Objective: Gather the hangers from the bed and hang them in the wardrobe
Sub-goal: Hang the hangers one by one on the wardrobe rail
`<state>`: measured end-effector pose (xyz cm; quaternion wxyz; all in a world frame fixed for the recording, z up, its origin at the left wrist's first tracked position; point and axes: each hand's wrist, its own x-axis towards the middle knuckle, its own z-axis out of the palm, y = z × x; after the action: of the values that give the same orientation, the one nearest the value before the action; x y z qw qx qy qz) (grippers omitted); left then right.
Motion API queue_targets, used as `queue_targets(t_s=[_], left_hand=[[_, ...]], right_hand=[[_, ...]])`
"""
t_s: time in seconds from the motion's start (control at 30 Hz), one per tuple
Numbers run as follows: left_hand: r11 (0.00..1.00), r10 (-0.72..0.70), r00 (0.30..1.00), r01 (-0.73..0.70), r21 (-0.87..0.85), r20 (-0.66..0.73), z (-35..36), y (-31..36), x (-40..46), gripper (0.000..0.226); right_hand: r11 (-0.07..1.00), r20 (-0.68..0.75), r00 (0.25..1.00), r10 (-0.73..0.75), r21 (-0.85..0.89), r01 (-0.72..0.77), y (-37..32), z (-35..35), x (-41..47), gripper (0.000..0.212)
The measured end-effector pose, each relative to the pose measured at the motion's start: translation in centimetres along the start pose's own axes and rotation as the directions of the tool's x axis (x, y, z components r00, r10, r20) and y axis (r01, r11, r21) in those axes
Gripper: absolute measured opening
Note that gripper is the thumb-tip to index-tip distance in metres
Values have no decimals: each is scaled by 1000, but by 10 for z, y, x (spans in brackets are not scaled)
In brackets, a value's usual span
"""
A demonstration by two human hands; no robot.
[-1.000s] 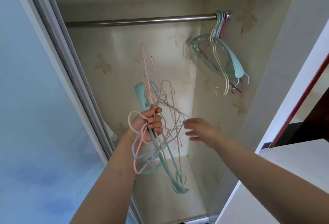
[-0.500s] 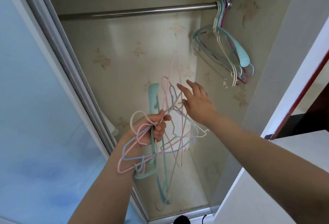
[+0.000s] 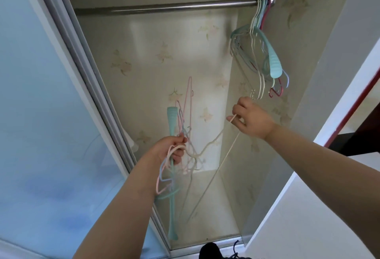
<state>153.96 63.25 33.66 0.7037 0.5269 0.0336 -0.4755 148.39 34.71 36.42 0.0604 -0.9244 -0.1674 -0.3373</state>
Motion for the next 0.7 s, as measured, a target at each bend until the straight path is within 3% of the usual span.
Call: queue_targets(t_s=[0.13, 0.2, 0.23, 0.3, 0.37, 0.4, 0.47, 0.53, 0.57, 0.63, 0.7], left_hand=[[992, -1, 993, 16, 123, -121, -14, 10, 9, 32], [989, 25, 986, 0, 146, -168, -22, 14, 12, 32], [990, 43, 981, -16, 139, -190, -26, 16, 13, 32], [993, 80, 971, -58, 104, -225, -31, 18, 16, 33], [993, 109, 963, -97, 62, -248, -33, 19, 19, 34], [993, 118, 960, -111, 41, -255, -33, 19, 20, 35], [991, 128, 956, -134, -1, -265, -32, 18, 23, 35], [986, 142, 953, -160, -48, -269, -32, 19, 26, 35], [981, 150, 952, -176, -78, -265, -32, 19, 26, 35], [969, 158, 957, -198, -149, -243, -32, 21, 27, 35], [957, 152, 968, -195, -217, -198, -32, 23, 26, 35]], right_hand=[[986, 26, 992, -120, -111, 122, 18, -6, -17, 36], [965, 172, 982, -73, -236, 113, 18, -8, -21, 37], [949, 315, 949, 20, -306, 81, 15, -9, -23, 38], [882, 596, 727, 341, -470, -28, 7, -10, -25, 36], [829, 696, 472, 540, -538, -155, -1, -8, -27, 34], [819, 718, 398, 571, -529, -222, -4, -5, -27, 34], [796, 738, 336, 585, -445, -410, -9, 1, -24, 34], [678, 716, 350, 604, -231, -698, -18, 4, -15, 39], [589, 683, 393, 616, -68, -805, -26, 2, -8, 42], [470, 551, 507, 663, 221, -854, -41, -5, 8, 45], [468, 353, 613, 707, 416, -780, -58, -22, 22, 44]])
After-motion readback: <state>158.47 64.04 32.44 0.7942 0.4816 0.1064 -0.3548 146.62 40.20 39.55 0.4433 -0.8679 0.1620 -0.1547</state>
